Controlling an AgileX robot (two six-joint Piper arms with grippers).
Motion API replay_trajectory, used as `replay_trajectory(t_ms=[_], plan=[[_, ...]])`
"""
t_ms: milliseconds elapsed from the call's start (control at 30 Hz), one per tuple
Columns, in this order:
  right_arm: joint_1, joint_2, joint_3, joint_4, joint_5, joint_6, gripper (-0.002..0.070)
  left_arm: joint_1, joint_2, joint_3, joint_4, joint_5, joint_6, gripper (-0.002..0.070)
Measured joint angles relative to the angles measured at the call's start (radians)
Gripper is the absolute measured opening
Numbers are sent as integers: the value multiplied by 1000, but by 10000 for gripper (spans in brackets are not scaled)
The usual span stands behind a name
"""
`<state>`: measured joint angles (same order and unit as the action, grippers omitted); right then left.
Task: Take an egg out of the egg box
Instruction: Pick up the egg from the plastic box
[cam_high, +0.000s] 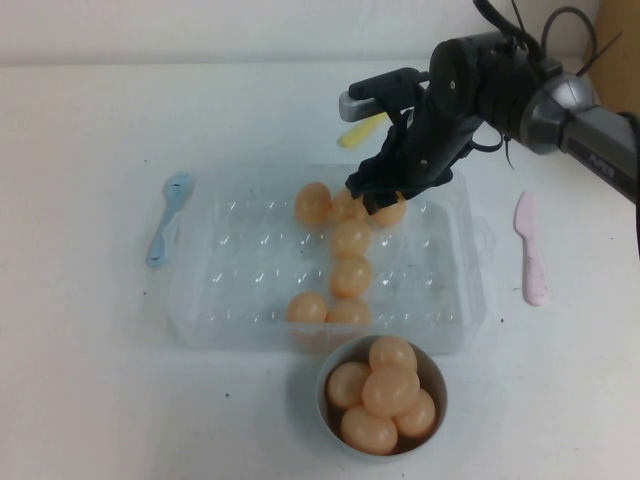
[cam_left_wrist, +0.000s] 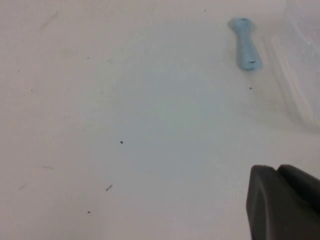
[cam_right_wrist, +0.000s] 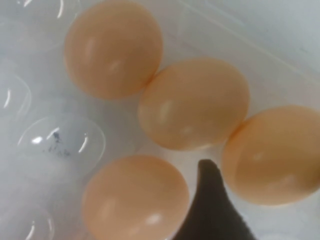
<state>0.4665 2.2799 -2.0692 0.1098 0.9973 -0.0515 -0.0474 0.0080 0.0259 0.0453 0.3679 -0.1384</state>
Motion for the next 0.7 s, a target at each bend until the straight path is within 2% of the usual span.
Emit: replay_trajectory(t_ms=[700], plan=[[0,35,-8,-15,-28,28,389,0,0,0,0,0,0,-5]])
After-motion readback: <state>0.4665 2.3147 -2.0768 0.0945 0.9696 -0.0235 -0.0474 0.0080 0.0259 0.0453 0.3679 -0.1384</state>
